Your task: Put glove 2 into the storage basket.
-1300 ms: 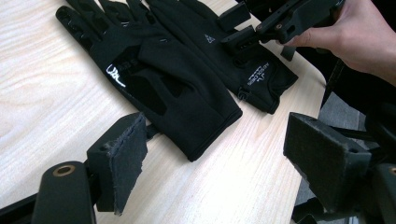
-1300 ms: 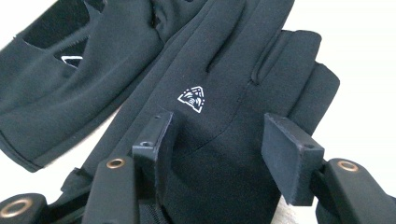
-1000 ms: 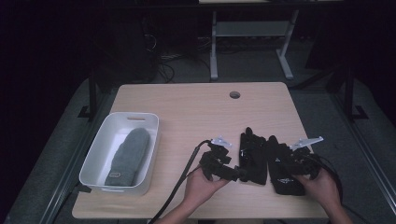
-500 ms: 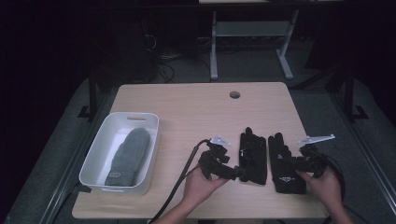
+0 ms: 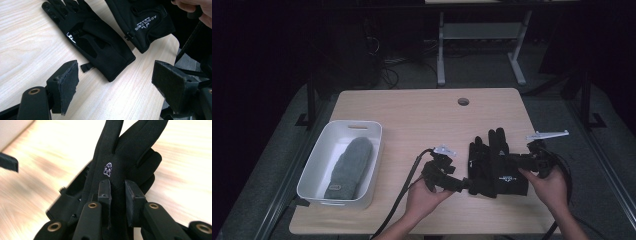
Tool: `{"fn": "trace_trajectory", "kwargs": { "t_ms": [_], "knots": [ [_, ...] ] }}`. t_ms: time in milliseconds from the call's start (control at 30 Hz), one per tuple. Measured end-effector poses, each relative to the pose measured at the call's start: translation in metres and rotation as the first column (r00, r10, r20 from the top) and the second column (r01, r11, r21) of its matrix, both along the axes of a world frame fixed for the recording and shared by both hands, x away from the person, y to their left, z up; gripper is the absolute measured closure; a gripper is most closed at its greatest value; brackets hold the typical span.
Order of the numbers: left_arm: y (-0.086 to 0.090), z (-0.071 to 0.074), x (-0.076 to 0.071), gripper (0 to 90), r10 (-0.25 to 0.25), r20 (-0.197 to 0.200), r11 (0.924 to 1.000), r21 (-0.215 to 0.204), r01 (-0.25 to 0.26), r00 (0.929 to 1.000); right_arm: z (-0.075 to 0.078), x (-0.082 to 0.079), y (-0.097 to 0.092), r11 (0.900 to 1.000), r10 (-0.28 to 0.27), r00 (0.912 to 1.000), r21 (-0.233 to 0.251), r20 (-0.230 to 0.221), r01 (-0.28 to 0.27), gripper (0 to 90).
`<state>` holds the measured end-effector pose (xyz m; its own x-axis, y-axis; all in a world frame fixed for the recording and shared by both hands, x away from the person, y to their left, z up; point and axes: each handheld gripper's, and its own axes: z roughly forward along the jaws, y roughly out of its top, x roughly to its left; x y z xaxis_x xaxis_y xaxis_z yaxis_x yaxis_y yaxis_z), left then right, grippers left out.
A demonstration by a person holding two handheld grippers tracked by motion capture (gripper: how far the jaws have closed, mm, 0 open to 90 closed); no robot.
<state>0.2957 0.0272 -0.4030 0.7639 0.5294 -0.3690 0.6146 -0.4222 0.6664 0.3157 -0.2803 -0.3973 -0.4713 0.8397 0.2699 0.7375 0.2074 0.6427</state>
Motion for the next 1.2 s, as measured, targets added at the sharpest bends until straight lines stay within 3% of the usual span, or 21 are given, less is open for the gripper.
{"fn": "trace_trajectory", "kwargs": {
  "t_ms": [233,433,500,667,733,833,900,1000,1200],
  "knots": [
    [0.005,0.000,0.000,21.1,0.009,0.005,1.0000,-0.001,-0.009,0.9999,0.002,0.012,0.026,0.9988,-0.013,0.9999,0.047,0.002,0.013,75.7],
    [0.009,-0.002,0.000,21.1,0.019,-0.003,0.9998,0.000,-0.019,0.9998,-0.006,0.018,0.044,0.9984,-0.045,0.9990,0.034,-0.005,0.045,75.0],
    [0.010,-0.004,0.001,21.2,0.024,-0.006,0.9997,-0.002,-0.024,0.9997,-0.010,0.019,0.047,0.9981,-0.055,0.9985,0.025,0.004,0.055,74.0],
    [0.007,-0.009,0.001,21.2,0.021,-0.016,0.9998,0.001,-0.021,0.9996,-0.023,0.021,0.051,0.9971,-0.072,0.9970,0.021,-0.026,0.073,66.4],
    [0.005,-0.010,0.001,21.2,0.015,-0.019,0.9999,0.005,-0.015,0.9997,-0.024,0.021,0.050,0.9971,-0.073,0.9969,0.019,-0.029,0.073,59.0],
    [0.001,-0.013,0.001,21.2,0.017,-0.028,0.9999,0.003,-0.017,0.9995,-0.021,0.020,0.044,0.9972,-0.074,0.9972,0.006,-0.010,0.074,57.7],
    [-0.002,-0.016,0.001,21.2,0.014,-0.037,0.9999,0.001,-0.014,0.9992,-0.020,0.018,0.038,0.9962,-0.085,0.9962,0.017,-0.017,0.085,59.5],
    [-0.006,-0.021,0.001,21.4,0.004,-0.047,0.9999,0.013,-0.003,0.9989,-0.023,0.013,0.025,0.9967,-0.075,0.9960,0.028,-0.050,0.076,70.1],
    [-0.013,-0.032,0.003,22.2,0.004,-0.079,0.9999,0.016,-0.003,0.9969,-0.039,-0.001,0.013,0.9987,-0.050,0.9946,-0.004,-0.091,0.050,81.5]
  ]
}}
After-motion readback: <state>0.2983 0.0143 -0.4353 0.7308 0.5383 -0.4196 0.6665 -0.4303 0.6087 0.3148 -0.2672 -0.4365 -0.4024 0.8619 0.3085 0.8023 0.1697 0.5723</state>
